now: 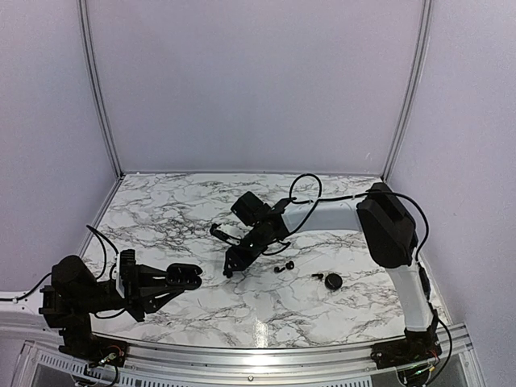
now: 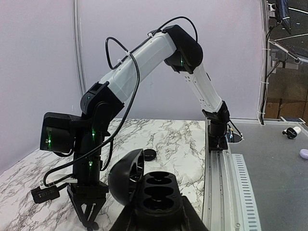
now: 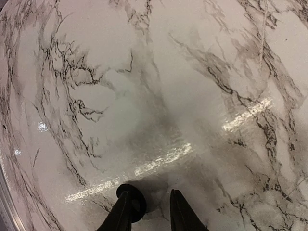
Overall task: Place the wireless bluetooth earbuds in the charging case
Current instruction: Pick up the left earbud from the center of the board.
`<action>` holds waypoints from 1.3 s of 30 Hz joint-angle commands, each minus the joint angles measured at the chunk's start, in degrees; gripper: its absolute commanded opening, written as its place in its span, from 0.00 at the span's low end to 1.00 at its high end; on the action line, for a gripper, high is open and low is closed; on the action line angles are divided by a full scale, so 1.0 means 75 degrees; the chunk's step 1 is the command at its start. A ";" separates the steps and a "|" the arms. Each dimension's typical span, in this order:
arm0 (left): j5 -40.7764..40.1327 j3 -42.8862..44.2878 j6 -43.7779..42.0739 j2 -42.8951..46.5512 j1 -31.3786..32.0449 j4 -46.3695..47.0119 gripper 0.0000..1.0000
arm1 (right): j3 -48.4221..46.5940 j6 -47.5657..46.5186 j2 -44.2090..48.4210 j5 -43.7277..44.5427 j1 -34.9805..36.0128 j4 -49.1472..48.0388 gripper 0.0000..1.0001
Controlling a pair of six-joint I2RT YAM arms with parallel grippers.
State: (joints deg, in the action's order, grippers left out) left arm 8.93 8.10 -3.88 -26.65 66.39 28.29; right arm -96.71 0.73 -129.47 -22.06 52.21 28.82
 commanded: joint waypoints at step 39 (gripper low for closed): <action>0.0029 0.0010 0.0021 0.0259 0.0089 0.0054 0.00 | -0.0504 -0.0313 -0.0289 -0.0141 0.0398 0.1001 0.08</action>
State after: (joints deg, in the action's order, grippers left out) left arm 8.95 8.10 -3.86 -26.04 66.59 28.27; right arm -99.37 -1.48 -130.08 -22.50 54.30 32.71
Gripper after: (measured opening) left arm 0.263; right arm 0.115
